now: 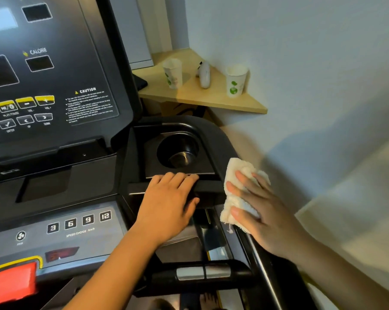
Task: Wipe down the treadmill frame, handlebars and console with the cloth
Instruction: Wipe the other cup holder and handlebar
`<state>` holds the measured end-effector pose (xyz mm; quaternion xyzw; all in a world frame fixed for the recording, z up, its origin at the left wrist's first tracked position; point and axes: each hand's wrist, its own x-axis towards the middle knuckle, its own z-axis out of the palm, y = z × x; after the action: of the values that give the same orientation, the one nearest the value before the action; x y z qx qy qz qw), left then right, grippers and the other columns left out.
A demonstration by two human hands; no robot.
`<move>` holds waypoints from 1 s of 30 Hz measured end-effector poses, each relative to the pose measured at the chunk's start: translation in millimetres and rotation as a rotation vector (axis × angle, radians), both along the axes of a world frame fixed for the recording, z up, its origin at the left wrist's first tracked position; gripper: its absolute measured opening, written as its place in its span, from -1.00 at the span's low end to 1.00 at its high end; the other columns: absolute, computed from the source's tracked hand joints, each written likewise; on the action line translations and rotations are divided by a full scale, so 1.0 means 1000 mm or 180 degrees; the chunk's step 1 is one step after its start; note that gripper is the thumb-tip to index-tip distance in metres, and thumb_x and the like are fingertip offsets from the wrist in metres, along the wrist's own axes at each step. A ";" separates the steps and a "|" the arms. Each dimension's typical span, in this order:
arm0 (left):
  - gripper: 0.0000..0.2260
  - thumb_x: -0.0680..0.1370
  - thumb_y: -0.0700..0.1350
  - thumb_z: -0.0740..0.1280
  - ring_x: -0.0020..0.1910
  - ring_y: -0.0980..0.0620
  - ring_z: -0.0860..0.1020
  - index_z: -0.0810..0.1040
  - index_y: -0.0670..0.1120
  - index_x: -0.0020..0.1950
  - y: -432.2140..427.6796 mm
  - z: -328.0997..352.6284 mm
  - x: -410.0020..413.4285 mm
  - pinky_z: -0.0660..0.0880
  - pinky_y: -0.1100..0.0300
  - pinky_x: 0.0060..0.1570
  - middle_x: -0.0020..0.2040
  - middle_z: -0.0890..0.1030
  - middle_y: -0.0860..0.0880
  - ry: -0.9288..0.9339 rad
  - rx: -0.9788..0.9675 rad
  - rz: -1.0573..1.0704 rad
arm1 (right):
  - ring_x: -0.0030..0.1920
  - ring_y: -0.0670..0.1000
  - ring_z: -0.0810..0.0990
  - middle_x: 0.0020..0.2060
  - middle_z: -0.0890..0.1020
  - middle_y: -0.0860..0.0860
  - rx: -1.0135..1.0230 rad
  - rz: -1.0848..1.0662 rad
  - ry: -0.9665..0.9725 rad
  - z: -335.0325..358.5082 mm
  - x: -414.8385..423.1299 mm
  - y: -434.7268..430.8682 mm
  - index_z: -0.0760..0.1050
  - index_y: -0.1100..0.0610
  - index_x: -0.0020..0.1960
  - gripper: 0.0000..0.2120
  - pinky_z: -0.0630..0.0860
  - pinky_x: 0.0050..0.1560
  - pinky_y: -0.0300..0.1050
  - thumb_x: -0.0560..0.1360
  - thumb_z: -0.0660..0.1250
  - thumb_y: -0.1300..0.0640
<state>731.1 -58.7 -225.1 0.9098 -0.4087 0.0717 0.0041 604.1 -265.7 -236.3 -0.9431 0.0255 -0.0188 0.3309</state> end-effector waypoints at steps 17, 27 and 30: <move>-0.46 0.53 0.30 0.22 0.23 -0.06 0.48 0.33 0.01 0.39 -0.014 0.010 0.000 0.38 0.02 0.19 0.27 0.50 0.00 -0.0022 0.0431 0.0038 | 0.52 0.25 0.04 0.56 -0.20 0.02 -0.1585 -0.0748 0.0473 -0.005 -0.001 0.038 -0.35 -0.04 0.52 -0.15 0.24 0.42 0.21 0.49 0.13 -0.24; -0.32 0.62 0.32 -0.06 0.58 -0.14 -0.26 -0.06 -0.02 0.62 0.018 -0.027 -0.120 -0.08 -0.20 0.53 0.63 -0.14 -0.09 0.0832 0.0385 -0.0103 | 0.56 0.08 -0.18 0.55 -0.21 -0.18 -0.1639 -0.0229 0.0358 -0.007 -0.121 0.057 -0.13 -0.20 0.55 -0.27 0.15 0.49 0.13 0.48 0.12 -0.25; -0.34 0.62 0.32 -0.05 0.59 -0.19 -0.05 0.07 -0.04 0.61 0.023 -0.035 -0.132 -0.03 -0.23 0.50 0.62 0.04 -0.12 0.0487 0.0643 -0.0292 | 0.55 0.03 -0.23 0.54 -0.23 -0.21 -0.1672 -0.0260 0.0501 -0.006 -0.146 0.064 -0.12 -0.28 0.53 -0.40 0.14 0.50 0.11 0.52 -0.20 -0.36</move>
<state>599.4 -35.3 -259.9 0.8888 -0.4535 -0.0397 -0.0531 457.9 -201.9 -242.1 -0.9934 0.0834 0.0353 0.0710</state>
